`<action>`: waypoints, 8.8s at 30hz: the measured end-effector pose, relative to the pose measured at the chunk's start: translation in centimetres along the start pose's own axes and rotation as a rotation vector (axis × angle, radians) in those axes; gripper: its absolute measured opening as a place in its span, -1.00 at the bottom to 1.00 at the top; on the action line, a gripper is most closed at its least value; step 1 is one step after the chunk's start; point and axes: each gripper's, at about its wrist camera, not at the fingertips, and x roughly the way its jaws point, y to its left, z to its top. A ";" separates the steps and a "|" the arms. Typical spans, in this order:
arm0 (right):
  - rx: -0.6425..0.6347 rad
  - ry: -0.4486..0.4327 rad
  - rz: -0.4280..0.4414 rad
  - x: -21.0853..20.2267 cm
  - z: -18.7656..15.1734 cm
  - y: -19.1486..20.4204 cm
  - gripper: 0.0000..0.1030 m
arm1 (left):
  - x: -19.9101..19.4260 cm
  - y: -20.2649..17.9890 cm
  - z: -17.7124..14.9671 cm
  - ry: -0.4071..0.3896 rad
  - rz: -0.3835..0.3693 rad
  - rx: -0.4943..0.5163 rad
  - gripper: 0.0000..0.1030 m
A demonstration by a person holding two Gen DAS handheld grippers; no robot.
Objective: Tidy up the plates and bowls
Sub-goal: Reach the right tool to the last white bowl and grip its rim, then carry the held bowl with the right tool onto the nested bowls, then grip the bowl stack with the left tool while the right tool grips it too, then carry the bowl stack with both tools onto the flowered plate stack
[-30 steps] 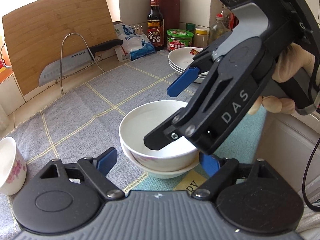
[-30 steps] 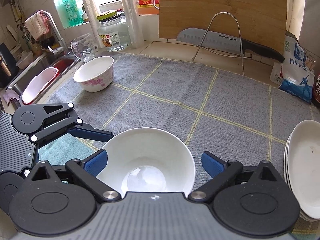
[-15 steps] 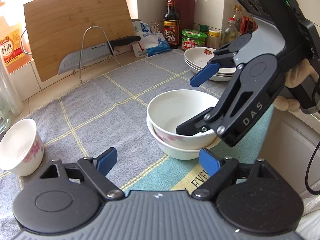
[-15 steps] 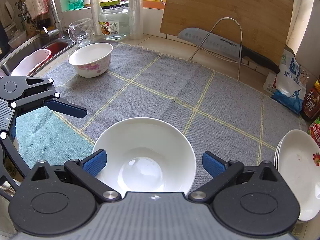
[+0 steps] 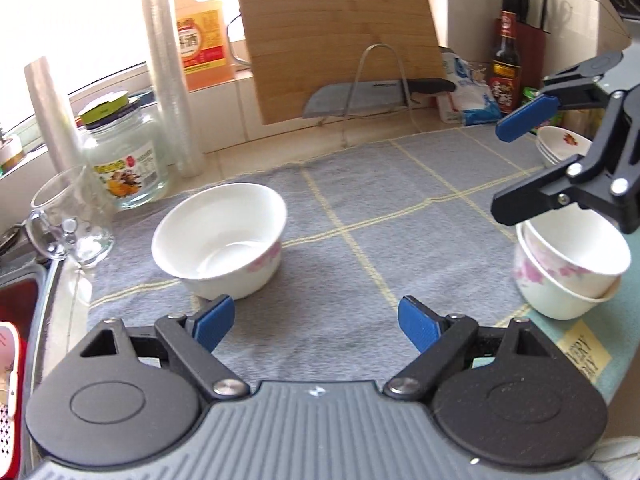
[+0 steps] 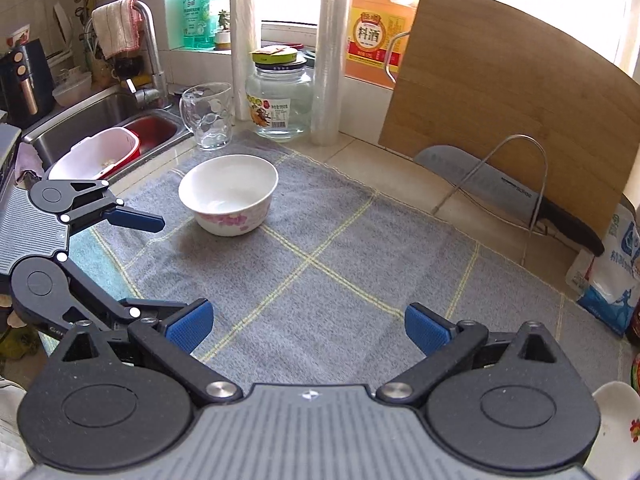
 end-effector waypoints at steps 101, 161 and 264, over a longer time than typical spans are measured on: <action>0.076 0.073 0.264 7.5 7.1 -0.4 0.50 | -0.1 1.4 2.7 -0.118 -0.150 0.068 0.73; 0.264 0.062 0.006 -5.0 -8.7 -5.2 0.69 | 0.3 -13.7 2.4 -0.027 -0.476 0.300 0.84; -0.287 0.141 0.271 -8.8 -12.9 -17.4 0.70 | 7.4 -22.0 11.1 0.057 -0.714 0.595 0.65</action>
